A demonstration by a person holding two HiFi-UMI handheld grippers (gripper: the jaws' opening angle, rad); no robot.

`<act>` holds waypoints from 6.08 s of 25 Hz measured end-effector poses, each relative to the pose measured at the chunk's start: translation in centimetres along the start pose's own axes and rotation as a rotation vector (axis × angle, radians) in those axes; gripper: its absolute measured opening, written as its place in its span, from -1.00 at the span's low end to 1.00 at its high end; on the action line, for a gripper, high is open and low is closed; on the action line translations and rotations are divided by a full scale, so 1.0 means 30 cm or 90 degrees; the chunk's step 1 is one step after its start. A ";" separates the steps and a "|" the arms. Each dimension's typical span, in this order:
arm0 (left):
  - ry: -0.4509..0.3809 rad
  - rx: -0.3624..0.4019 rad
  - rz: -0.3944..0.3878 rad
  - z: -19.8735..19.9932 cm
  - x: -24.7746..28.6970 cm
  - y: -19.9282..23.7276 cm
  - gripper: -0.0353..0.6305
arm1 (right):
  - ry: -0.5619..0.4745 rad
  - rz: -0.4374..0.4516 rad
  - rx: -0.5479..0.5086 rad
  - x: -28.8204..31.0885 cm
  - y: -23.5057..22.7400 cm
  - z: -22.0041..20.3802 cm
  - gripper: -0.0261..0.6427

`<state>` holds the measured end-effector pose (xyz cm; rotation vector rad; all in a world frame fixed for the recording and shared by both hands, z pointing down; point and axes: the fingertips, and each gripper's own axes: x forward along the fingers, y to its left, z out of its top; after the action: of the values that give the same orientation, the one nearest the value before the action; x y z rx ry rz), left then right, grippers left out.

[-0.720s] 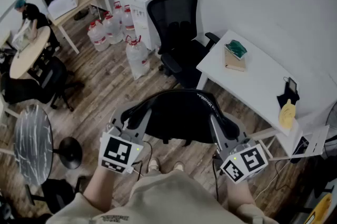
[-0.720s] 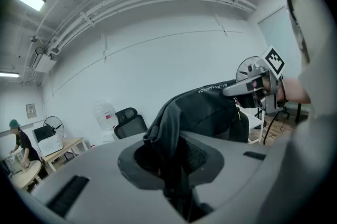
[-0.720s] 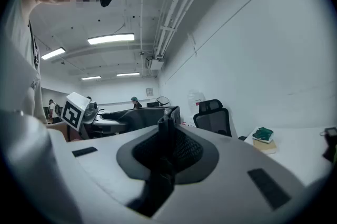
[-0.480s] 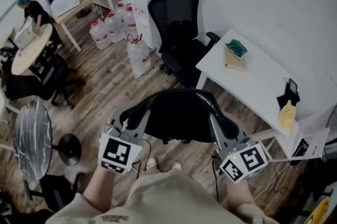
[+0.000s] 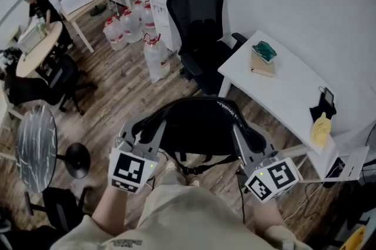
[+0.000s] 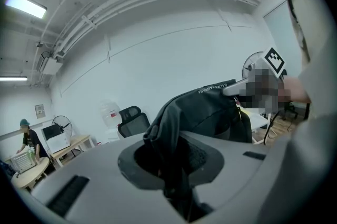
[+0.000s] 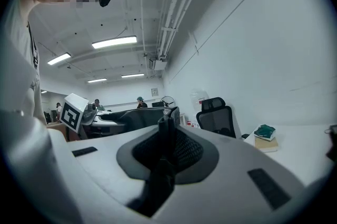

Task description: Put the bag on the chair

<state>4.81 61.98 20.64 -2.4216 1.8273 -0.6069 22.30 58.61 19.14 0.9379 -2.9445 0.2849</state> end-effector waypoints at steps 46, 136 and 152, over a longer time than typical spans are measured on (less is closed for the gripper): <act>-0.009 -0.030 -0.069 -0.070 0.836 0.894 -0.67 | 0.021 -0.104 0.010 1.083 -0.411 0.110 -0.76; 0.293 -0.046 -0.298 -1.258 3.134 0.832 -0.67 | 0.240 -0.423 0.211 2.109 -2.259 -1.283 -0.69; 0.386 -0.105 -0.279 -1.333 3.029 0.833 -0.11 | 0.353 -0.435 0.246 2.051 -2.206 -1.307 0.05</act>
<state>-10.95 -22.62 76.13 -3.0174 1.5273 -1.4050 9.46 -22.15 74.05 1.5263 -1.9650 0.9076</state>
